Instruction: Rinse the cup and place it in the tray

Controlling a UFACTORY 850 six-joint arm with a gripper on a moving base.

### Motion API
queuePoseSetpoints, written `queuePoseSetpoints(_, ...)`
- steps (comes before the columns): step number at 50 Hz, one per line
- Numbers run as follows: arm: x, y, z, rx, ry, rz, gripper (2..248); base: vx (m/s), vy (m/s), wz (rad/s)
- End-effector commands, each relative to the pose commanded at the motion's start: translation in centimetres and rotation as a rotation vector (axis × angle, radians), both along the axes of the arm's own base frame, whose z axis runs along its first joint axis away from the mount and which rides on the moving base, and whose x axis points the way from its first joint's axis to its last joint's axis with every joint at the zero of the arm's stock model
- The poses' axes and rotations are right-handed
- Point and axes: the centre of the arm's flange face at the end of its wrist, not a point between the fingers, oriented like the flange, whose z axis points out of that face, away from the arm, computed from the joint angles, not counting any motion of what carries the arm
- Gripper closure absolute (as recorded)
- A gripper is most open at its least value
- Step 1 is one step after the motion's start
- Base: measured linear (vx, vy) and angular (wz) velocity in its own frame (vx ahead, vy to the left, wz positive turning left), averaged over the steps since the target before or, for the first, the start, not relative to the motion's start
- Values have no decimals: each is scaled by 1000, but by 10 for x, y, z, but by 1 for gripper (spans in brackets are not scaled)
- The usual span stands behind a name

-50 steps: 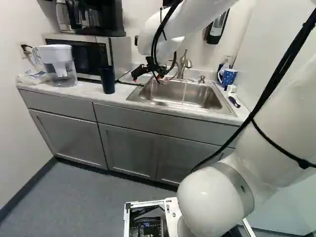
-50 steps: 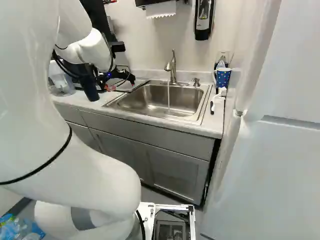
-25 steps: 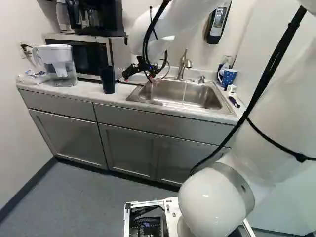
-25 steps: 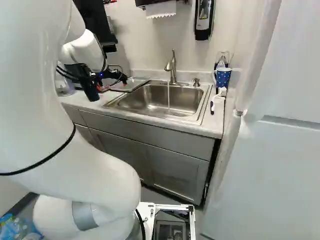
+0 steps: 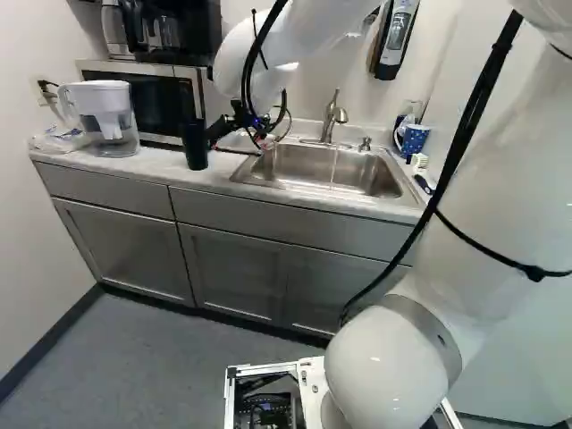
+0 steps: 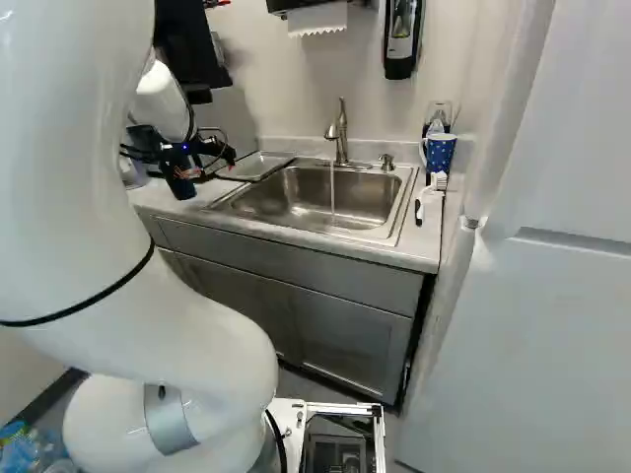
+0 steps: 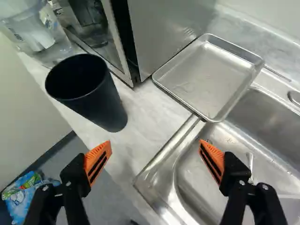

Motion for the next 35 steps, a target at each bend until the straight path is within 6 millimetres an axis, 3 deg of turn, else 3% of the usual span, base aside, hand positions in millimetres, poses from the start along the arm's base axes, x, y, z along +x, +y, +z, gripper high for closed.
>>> queuePoseSetpoints(35,-3,61,-3,3,-5,107,3,0,0,0)
